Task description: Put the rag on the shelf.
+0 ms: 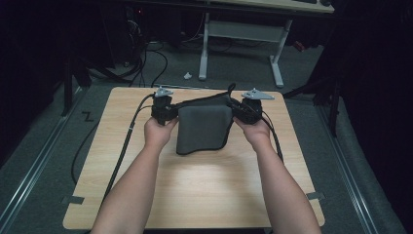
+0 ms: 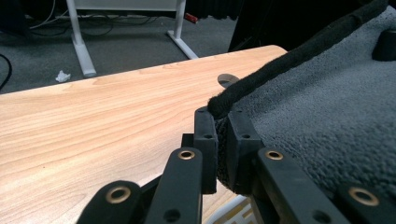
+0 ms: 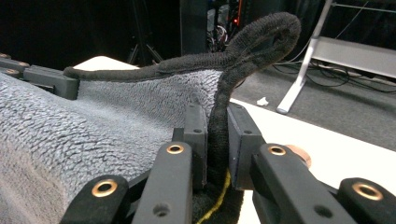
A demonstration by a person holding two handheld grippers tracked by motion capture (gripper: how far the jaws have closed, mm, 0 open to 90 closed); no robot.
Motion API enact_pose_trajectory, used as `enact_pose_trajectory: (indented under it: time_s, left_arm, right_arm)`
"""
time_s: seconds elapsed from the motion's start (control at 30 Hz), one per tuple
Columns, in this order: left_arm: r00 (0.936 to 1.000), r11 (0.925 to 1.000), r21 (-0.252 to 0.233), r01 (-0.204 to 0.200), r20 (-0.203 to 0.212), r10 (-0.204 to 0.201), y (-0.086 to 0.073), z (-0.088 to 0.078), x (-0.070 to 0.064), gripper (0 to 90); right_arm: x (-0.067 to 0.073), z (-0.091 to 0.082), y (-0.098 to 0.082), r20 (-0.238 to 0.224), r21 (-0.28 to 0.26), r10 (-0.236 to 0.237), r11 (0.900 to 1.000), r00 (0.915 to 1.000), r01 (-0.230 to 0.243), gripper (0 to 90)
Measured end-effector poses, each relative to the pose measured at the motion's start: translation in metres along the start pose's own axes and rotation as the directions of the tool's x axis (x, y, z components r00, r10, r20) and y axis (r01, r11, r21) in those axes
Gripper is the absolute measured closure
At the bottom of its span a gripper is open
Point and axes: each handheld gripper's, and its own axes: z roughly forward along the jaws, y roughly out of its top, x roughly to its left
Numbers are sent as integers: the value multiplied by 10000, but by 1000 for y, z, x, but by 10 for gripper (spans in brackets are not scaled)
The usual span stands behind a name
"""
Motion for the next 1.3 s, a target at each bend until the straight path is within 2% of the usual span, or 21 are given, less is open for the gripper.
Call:
enact_pose_trajectory:
  time_s: [0.1, 0.13, 0.23, 0.33, 0.4, 0.67, 0.9, 1.13, 1.2, 1.3]
  left_arm:
    - [10000, 10000, 43, 55, 16, -55, -2, 1, 0, 842]
    - [10000, 9999, 94, 58, 31, -58, -3, 2, 1, 842]
    - [10000, 9998, 187, 59, 66, -61, -6, 5, 0, 842]
    - [9993, 9991, 270, 316, 177, -321, -12, 8, 3, 843]
    - [9992, 9989, 327, 344, 202, -351, -14, 9, 4, 842]
    - [9980, 9974, 525, 504, 350, -522, -25, 12, 7, 843]
    - [9966, 9954, 685, 664, 438, -695, -33, 15, 9, 842]
    - [9961, 9935, 891, 714, 451, -756, -38, 18, 10, 841]
    - [9949, 9924, 903, 840, 480, -885, -38, 17, 11, 837]
    - [9940, 9923, 858, 894, 549, -943, -37, 15, 12, 801]
  right_arm:
    - [-1, 0, -1, -67, 46, 127, 9999, 9999, -127, 810]
    - [-2, 1, -1, -78, 125, 35, 9999, 10000, -34, 810]
    - [-5, 3, -6, -166, 221, 244, 9995, 9996, -240, 810]
    - [-5, 6, -11, -75, 348, 281, 9990, 9996, -278, 809]
    - [-6, 8, -14, -101, 489, 287, 9984, 9995, -282, 808]
    - [-11, 15, -23, -340, 696, 895, 9938, 9954, -869, 795]
    - [-12, 19, -31, -380, 838, 1120, 9906, 9930, -1086, 786]
    - [-16, 23, -41, -466, 976, 1615, 9829, 9858, -1564, 770]
    - [-16, 24, -42, -472, 964, 1806, 9798, 9824, -1755, 741]
    - [-17, 22, -40, -191, 917, 1657, 9823, 9860, -1633, 662]
